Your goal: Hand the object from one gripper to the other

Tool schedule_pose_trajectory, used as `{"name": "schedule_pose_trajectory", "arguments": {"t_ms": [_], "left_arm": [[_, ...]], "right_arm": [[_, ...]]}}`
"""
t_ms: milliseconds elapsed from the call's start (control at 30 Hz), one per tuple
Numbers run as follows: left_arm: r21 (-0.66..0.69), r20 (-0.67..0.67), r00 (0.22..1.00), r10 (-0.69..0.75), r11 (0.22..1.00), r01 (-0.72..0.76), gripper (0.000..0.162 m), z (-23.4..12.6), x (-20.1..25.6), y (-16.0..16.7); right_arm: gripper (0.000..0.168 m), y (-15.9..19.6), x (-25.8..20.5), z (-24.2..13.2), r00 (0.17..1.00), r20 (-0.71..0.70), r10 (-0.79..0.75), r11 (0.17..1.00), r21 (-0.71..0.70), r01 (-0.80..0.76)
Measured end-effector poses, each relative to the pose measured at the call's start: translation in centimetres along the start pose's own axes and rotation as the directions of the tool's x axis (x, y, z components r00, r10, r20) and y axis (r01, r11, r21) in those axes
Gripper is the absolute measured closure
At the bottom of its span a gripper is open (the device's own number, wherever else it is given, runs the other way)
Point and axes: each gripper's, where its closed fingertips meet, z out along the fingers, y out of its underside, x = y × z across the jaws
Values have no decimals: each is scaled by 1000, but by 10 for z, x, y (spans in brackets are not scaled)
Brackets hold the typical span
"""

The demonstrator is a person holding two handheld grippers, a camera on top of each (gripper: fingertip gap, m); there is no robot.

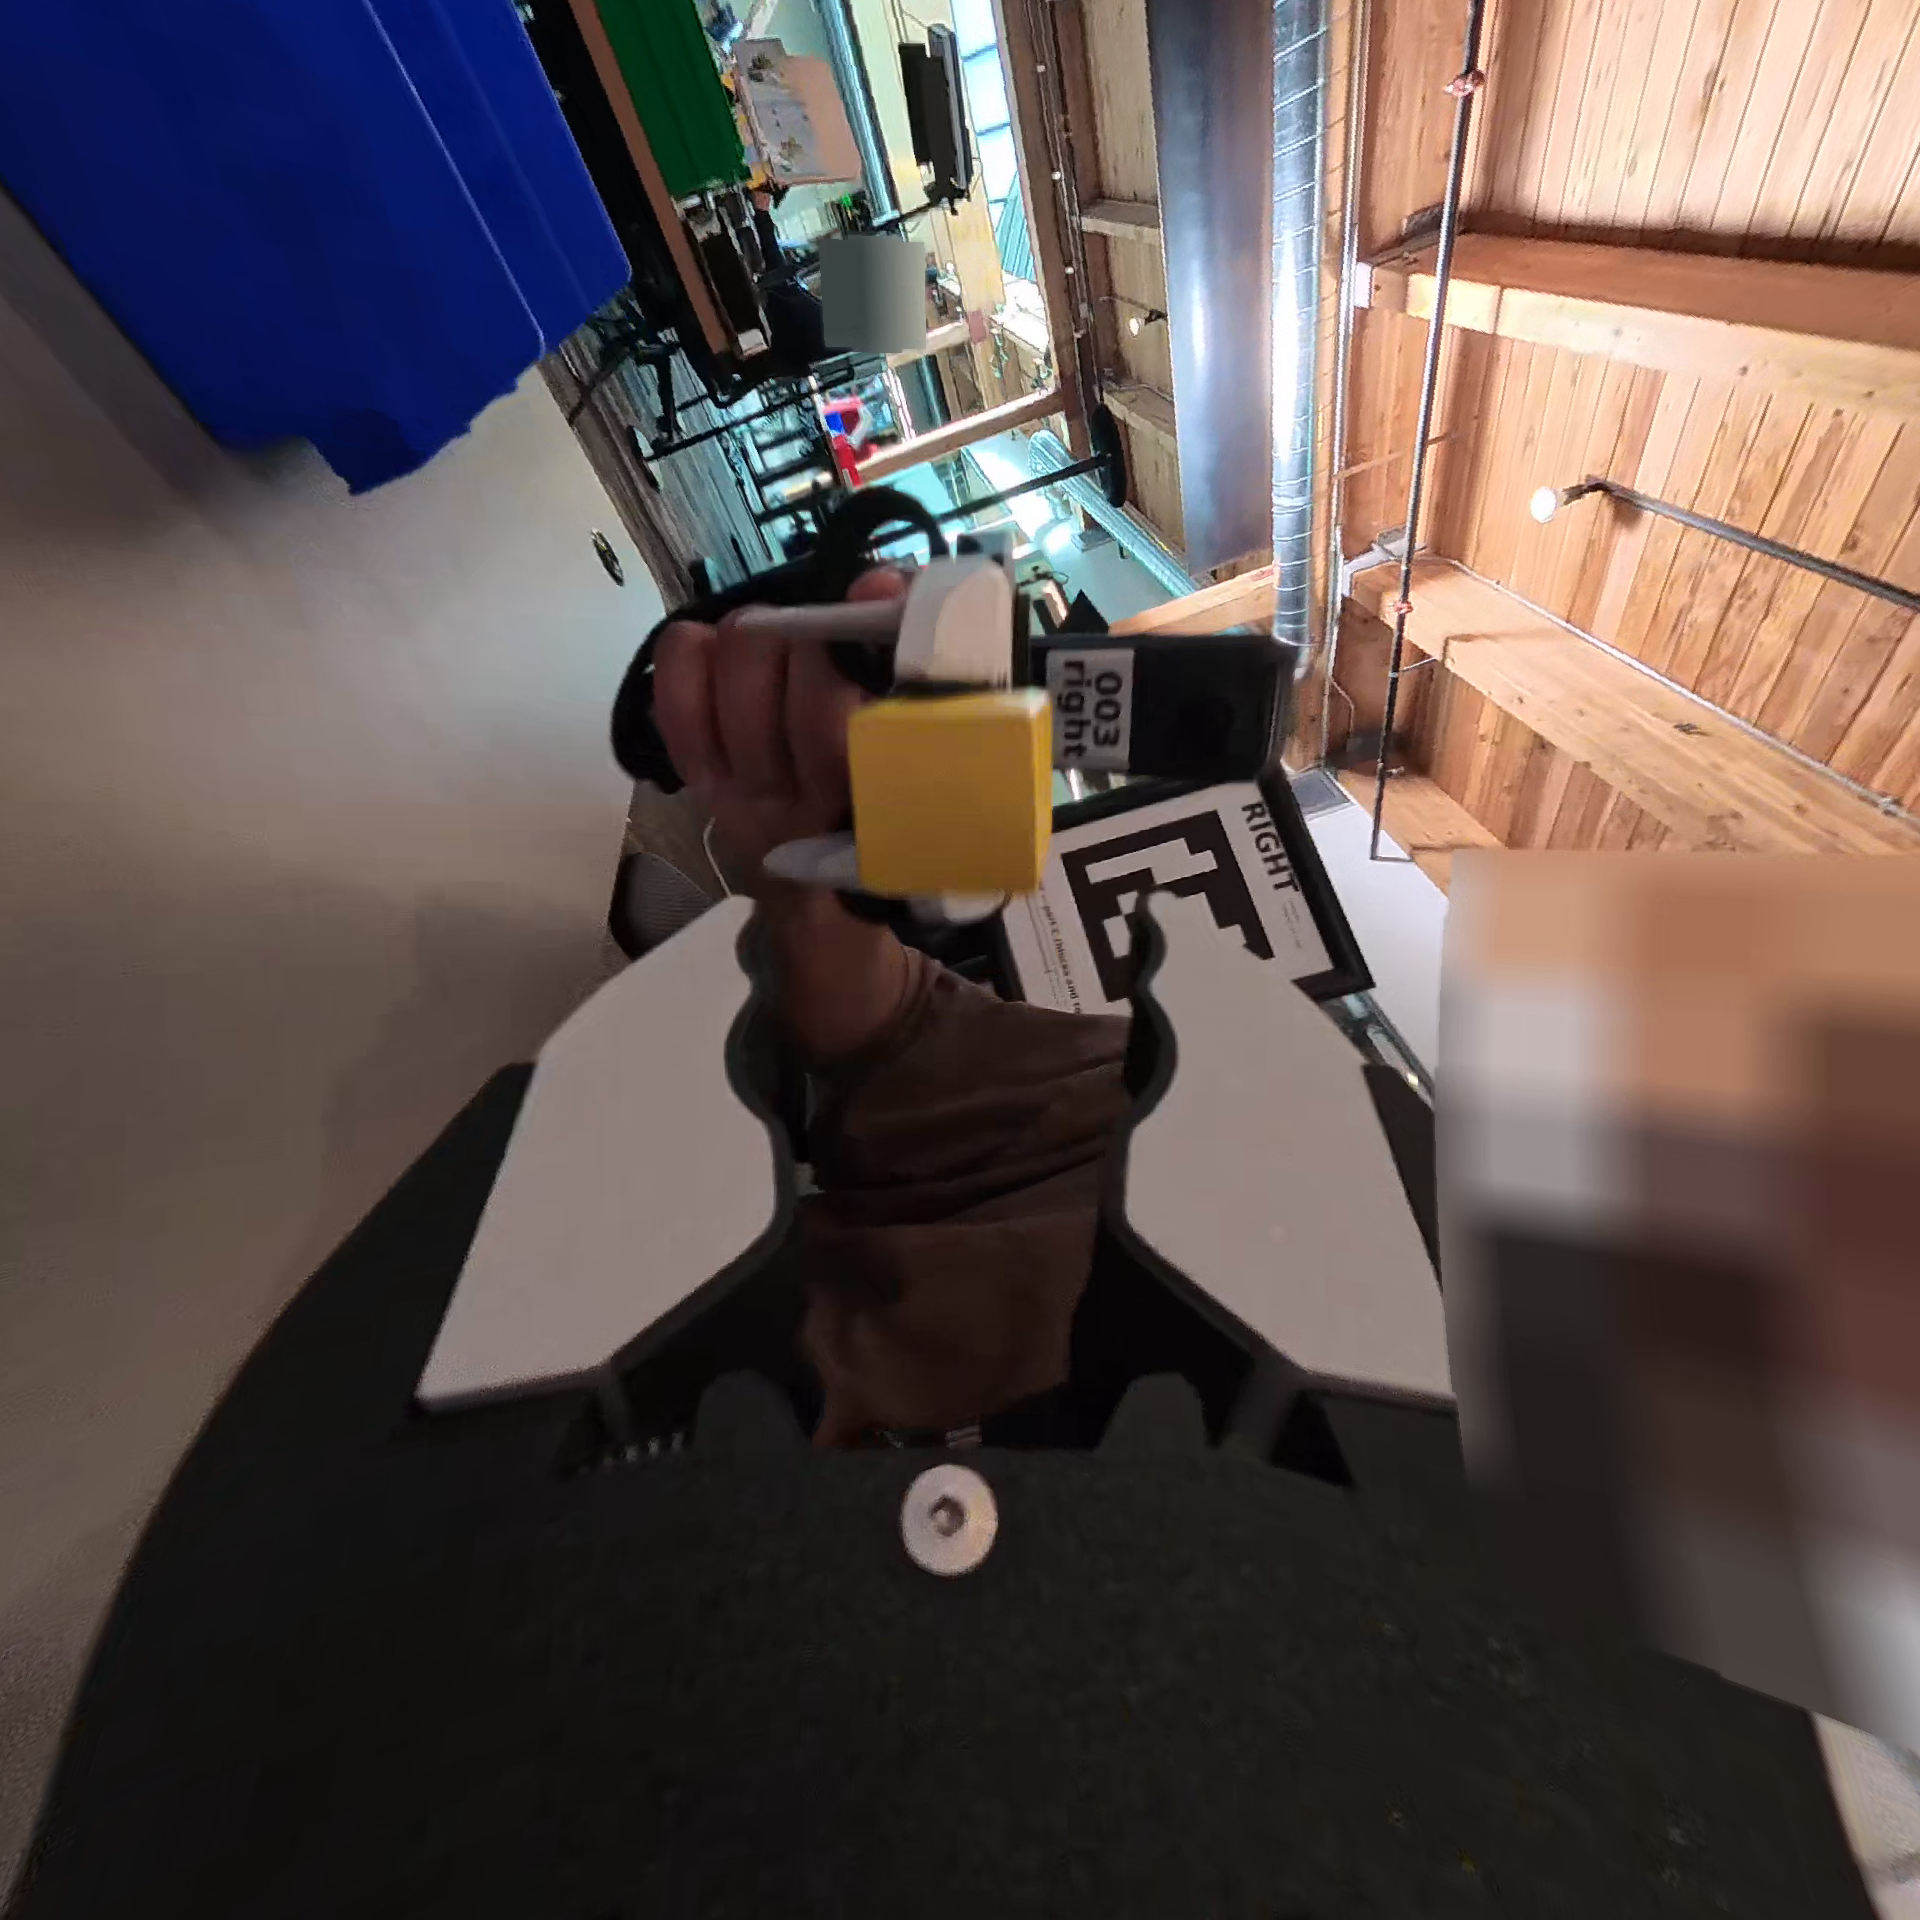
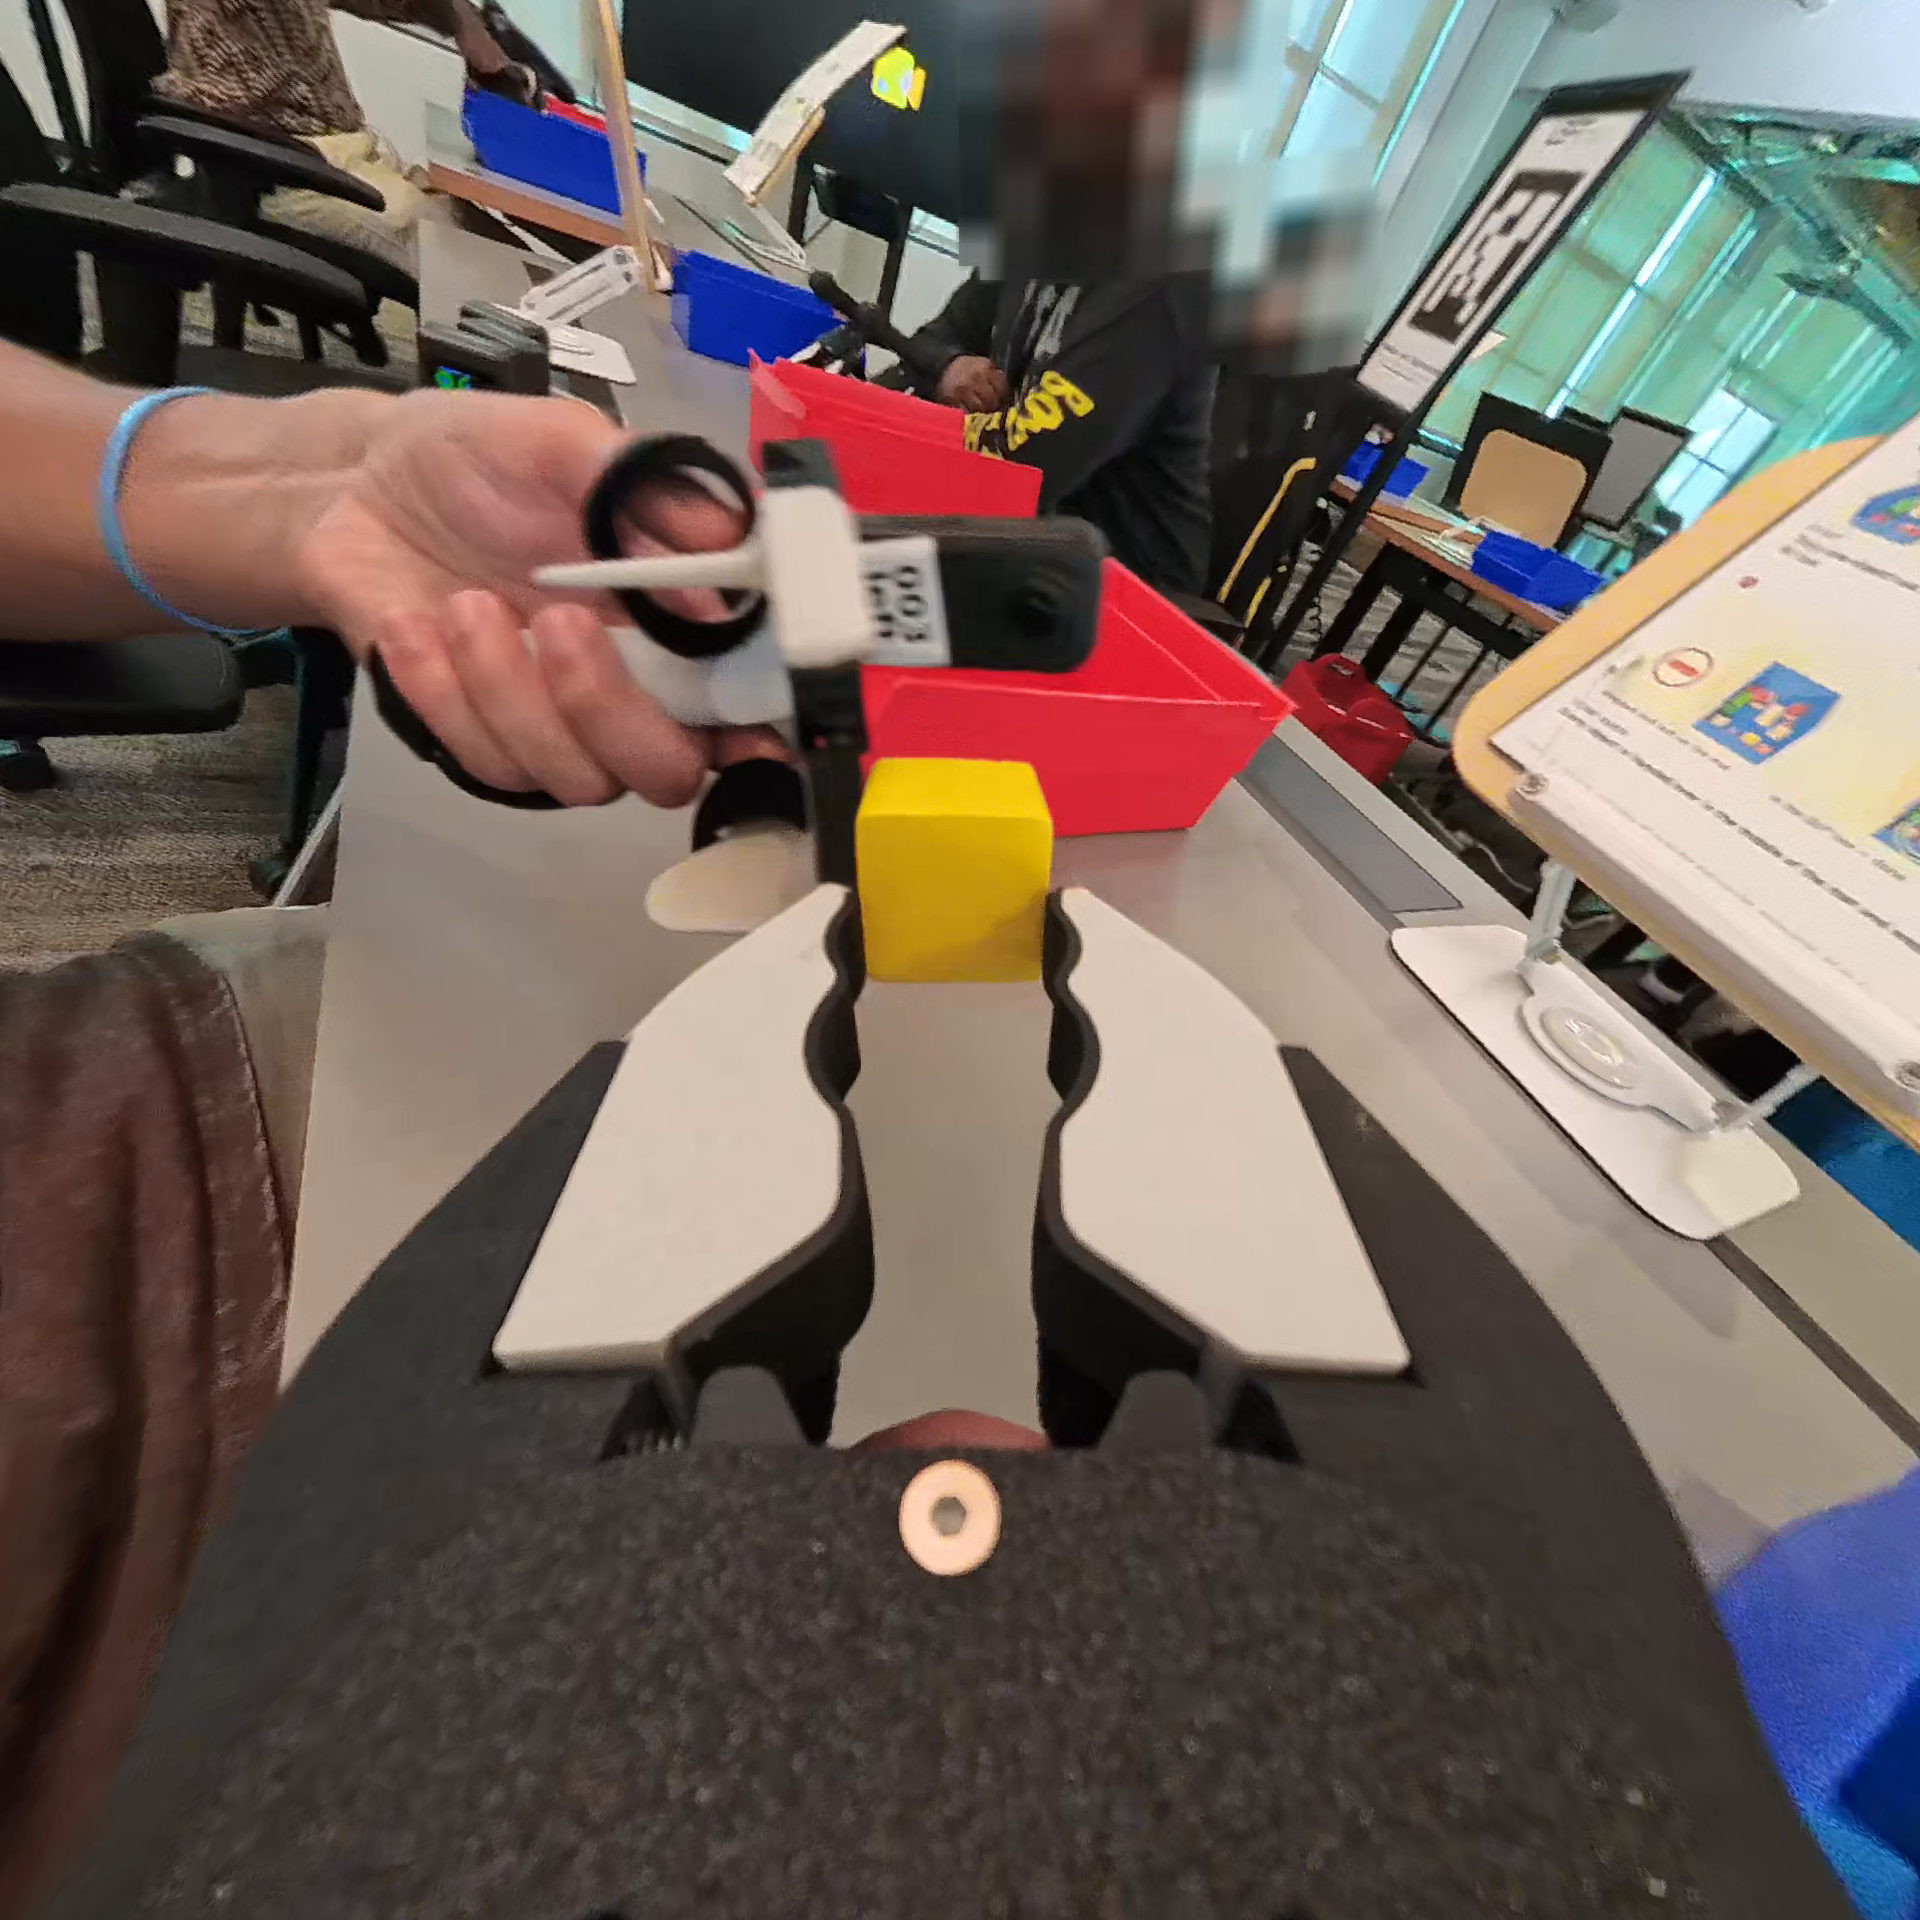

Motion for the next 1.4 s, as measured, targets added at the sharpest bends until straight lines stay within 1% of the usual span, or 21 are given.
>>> {"name": "schedule_pose_trajectory", "arguments": {"t_ms": [33,67,133,200,267,300,367,433,500,567,633,733,833,900,967,1067,1133,1267,1300,1333,1400], "left_arm": [[14,6,1000,24,1000,-24,94,-6,3,6],[32,17,998,52,998,-53,95,-12,5,14],[48,115,982,151,986,-158,97,-23,0,34],[11,272,920,283,955,-297,100,-34,-16,56],[-29,405,834,376,916,-399,103,-46,-35,72],[-41,452,795,405,900,-435,106,-52,-43,77],[-44,511,748,423,882,-469,107,-63,-55,82],[-43,519,746,416,885,-464,107,-67,-58,82],[-27,503,753,423,879,-476,107,-67,-53,78],[-38,510,740,438,871,-490,107,-69,-54,77],[-78,532,713,457,865,-496,107,-72,-59,79],[-110,558,679,477,853,-509,108,-73,-62,78],[-109,547,681,487,848,-519,107,-72,-58,78],[-122,562,667,489,846,-519,108,-75,-61,78],[-127,575,653,493,842,-525,108,-77,-61,76],[-140,576,641,507,834,-534,107,-78,-59,75],[-158,592,622,513,830,-534,107,-81,-62,76],[-174,597,609,523,825,-538,107,-82,-62,78],[-178,599,605,525,823,-539,107,-82,-63,78],[-185,600,602,527,823,-537,107,-83,-64,79],[-196,600,604,525,828,-526,107,-82,-66,82]], "right_arm": [[135,-4,7,-8,1000,-18,14,1000,-7,-14],[135,-10,20,-18,998,-57,16,1000,-16,-16],[135,-27,59,-48,986,-164,8,999,-42,-15],[135,-44,110,-85,955,-294,36,996,-70,-60],[135,-46,154,-118,926,-356,128,971,-145,-191],[135,-38,176,-135,893,-419,162,940,-210,-269],[136,-14,215,-167,819,-556,143,866,-330,-375],[135,23,234,-191,752,-644,140,743,-434,-509],[135,62,243,-204,692,-708,143,642,-465,-609],[135,92,250,-200,666,-723,185,590,-460,-664],[135,116,258,-188,645,-729,229,547,-452,-705],[136,143,271,-163,604,-736,305,531,-395,-750],[136,173,285,-144,605,-736,303,473,-435,-766],[136,183,304,-136,603,-748,279,480,-435,-762],[136,196,325,-129,581,-765,277,468,-421,-777],[136,227,342,-128,590,-779,213,379,-491,-785],[136,242,348,-129,606,-777,167,335,-534,-777],[136,261,355,-127,647,-757,90,289,-602,-744],[136,266,354,-127,655,-751,78,269,-617,-739],[136,269,354,-127,660,-749,63,269,-624,-734],[136,277,350,-126,656,-751,77,246,-623,-742]]}}
